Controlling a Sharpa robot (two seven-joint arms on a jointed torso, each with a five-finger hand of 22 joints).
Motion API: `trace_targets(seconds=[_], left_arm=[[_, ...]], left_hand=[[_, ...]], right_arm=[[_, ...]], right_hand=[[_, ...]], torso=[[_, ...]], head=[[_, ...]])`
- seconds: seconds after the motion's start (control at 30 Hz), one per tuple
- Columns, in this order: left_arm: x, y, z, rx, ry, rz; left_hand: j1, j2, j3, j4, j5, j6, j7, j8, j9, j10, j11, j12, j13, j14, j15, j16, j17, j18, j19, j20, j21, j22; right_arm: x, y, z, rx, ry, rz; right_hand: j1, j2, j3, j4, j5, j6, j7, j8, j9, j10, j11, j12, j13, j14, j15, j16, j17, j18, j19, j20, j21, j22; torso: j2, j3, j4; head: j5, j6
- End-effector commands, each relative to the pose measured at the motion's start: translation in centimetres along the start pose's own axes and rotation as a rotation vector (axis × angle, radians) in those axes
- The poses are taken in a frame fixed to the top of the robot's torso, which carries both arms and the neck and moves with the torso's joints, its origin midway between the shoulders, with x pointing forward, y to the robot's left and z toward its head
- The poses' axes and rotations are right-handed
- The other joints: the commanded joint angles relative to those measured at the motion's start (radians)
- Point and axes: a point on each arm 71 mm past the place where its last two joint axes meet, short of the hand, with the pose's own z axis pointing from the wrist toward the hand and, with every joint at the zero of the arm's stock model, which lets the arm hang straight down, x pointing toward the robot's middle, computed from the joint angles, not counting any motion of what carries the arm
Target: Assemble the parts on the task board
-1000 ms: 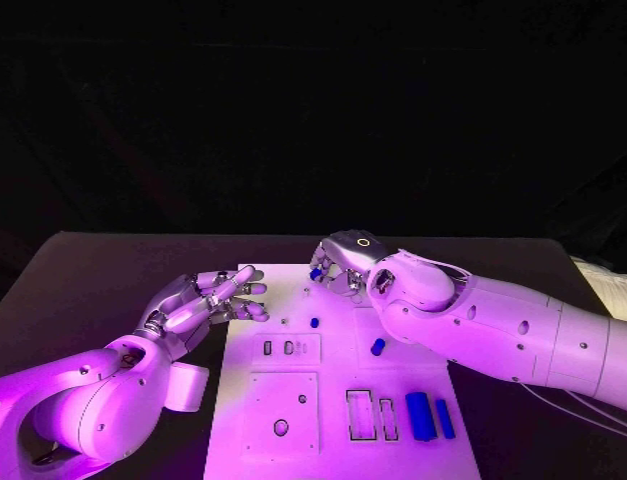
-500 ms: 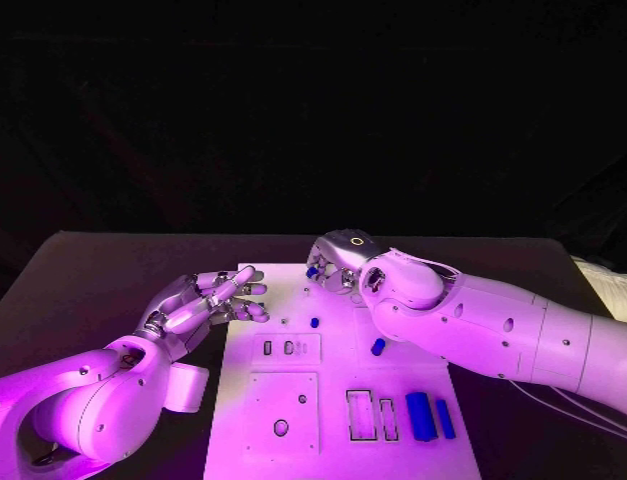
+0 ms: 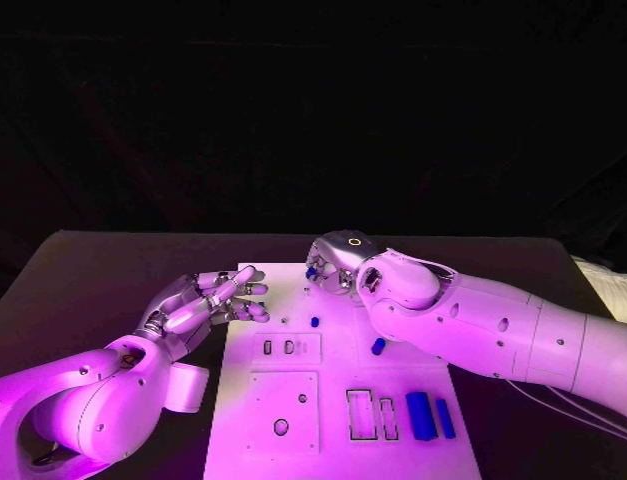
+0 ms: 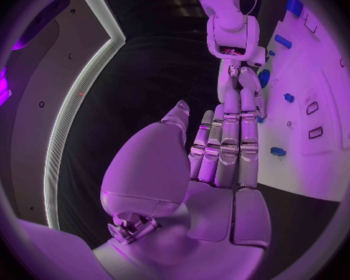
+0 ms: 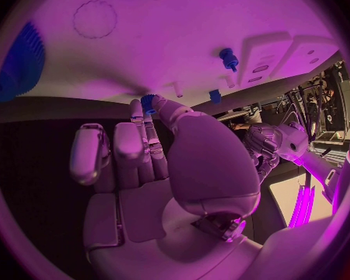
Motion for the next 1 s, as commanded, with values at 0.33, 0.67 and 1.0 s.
trace_targets(seconds=[0.33, 0.67, 1.0], left_arm=[[0.0, -0.1, 0.0, 0.003, 0.015, -0.009], [-0.4, -0.1, -0.1, 0.0, 0.009, -0.007], [-0.6, -0.1, 0.0, -0.004, 0.008, -0.01]], left_hand=[[0.002, 0.008, -0.001, -0.008, -0.005, 0.001, 0.007, -0.007, -0.001, 0.0, 0.004, -0.004, 0.001, 0.005, 0.001, 0.0, 0.001, 0.009, 0.004, 0.003, 0.005, 0.001], [0.004, 0.008, -0.001, -0.009, -0.005, 0.001, 0.007, -0.007, -0.001, 0.0, 0.004, -0.005, 0.001, 0.004, 0.001, -0.001, 0.003, 0.009, 0.003, 0.003, 0.006, 0.002], [0.004, 0.008, -0.001, -0.01, -0.005, 0.001, 0.007, -0.008, -0.001, 0.0, 0.004, -0.006, 0.001, 0.004, 0.001, -0.001, 0.004, 0.009, 0.003, 0.003, 0.006, 0.002]], right_arm=[[-1.1, -1.0, -1.5, 0.009, -0.04, 0.022], [-3.6, -5.5, -6.0, 0.111, -0.046, 0.168], [-3.5, -9.8, -8.4, 0.257, 0.095, 0.213]], right_hand=[[0.033, -0.021, -0.116, 0.028, -0.001, -0.101, 0.021, 0.004, -0.025, -0.113, 0.026, 0.015, 0.004, -0.023, 0.021, -0.118, -0.166, 0.032, -0.097, 0.025, -0.088, -0.143], [0.029, -0.044, -0.122, 0.06, 0.079, -0.064, -0.005, 0.001, -0.025, 0.181, -0.029, 0.138, 0.061, 0.034, -0.021, 0.054, 0.045, -0.007, 0.044, -0.009, 0.023, 0.055], [0.08, -0.022, -0.391, 0.18, 0.127, -0.134, -0.014, 0.003, -0.026, 0.214, -0.039, 0.886, 0.887, 0.059, -0.024, 0.292, 0.375, -0.043, 0.152, -0.02, 0.117, 0.232]], torso=[[0.0, 0.0017, -0.0017], [-0.003, 0.0038, -0.0125], [-0.005, 0.01, -0.021]], head=[[0.001, 0.004], [-0.003, 0.009], [-0.005, 0.013]])
